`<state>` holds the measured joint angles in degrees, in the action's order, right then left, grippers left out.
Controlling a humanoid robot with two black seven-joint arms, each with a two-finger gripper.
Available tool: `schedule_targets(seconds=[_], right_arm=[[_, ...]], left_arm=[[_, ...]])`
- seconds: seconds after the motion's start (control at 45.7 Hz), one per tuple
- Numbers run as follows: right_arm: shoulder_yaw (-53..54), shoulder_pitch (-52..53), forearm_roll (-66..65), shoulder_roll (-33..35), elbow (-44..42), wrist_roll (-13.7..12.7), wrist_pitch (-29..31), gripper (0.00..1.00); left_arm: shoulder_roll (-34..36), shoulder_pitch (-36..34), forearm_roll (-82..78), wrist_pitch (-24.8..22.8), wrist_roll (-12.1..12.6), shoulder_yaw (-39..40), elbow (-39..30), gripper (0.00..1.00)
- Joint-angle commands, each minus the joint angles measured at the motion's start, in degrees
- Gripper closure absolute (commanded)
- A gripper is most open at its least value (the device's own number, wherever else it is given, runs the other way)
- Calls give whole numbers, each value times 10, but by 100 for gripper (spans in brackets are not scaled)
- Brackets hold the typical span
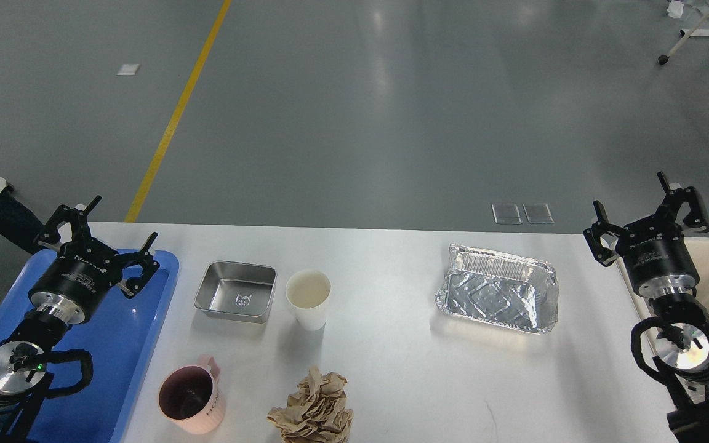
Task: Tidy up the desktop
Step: 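Move the left gripper down toward the pink mug near the blue tray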
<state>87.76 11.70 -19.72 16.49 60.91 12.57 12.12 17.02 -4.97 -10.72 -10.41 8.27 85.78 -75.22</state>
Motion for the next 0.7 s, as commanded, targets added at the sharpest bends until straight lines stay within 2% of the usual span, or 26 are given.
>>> schedule_targets(seconds=[0.0, 0.679], right_arm=[[0, 0, 0, -1, 1, 0, 0, 0], [-3, 0, 0, -1, 1, 0, 0, 0]], left_arm=[[9, 1, 1, -8, 4, -1, 0, 3], [56, -12, -4, 7, 3, 11, 19, 3]])
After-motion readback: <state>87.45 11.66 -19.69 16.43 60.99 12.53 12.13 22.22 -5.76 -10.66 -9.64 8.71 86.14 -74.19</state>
